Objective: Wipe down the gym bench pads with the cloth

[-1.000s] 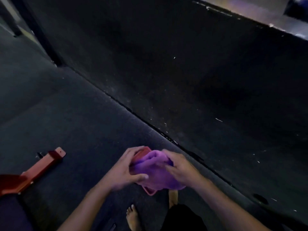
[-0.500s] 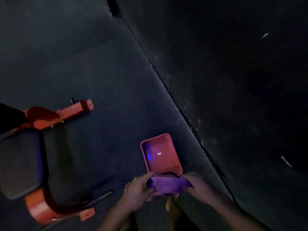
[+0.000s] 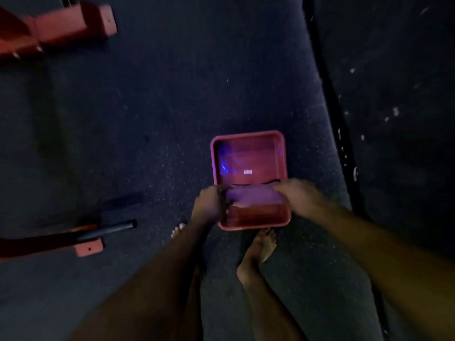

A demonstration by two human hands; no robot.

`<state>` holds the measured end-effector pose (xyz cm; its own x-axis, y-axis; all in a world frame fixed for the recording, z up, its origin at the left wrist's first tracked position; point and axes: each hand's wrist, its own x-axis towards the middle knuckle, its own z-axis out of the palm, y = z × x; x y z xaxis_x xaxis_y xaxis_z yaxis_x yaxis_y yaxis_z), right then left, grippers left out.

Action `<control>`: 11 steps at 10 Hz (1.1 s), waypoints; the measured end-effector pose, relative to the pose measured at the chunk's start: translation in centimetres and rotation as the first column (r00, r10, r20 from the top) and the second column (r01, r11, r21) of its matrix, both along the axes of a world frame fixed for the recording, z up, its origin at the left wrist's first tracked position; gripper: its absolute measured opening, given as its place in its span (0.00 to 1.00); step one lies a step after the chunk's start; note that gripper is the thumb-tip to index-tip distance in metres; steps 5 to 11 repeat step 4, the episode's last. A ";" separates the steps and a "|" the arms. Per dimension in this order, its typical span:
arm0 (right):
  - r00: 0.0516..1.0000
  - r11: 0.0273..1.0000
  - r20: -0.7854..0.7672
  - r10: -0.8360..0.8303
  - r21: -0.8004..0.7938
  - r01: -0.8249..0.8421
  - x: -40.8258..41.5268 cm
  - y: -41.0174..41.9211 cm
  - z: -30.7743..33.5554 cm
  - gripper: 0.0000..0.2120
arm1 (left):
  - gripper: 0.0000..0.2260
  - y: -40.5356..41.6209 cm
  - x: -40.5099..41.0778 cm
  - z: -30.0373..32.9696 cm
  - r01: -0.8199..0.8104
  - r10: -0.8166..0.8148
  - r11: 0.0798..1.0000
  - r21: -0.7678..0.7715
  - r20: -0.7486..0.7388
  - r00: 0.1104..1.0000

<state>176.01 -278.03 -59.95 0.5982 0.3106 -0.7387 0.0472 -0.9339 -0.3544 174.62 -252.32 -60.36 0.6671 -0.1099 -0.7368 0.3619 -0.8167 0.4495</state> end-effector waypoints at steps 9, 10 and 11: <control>0.946 0.998 0.320 0.055 -0.016 -0.053 0.9 -1.3 -9.6 0.20 | 0.21 -1.3 1.5 -10.3 0.012 0.001 0.994 -0.108 0.115 0.993; 0.946 0.998 0.320 0.055 -0.016 -0.053 0.9 -1.3 -9.6 0.20 | 0.21 -1.3 1.5 -10.3 0.012 0.001 0.994 -0.108 0.115 0.993; 0.946 0.998 0.320 0.055 -0.016 -0.053 0.9 -1.3 -9.6 0.20 | 0.21 -1.3 1.5 -10.3 0.012 0.001 0.994 -0.108 0.115 0.993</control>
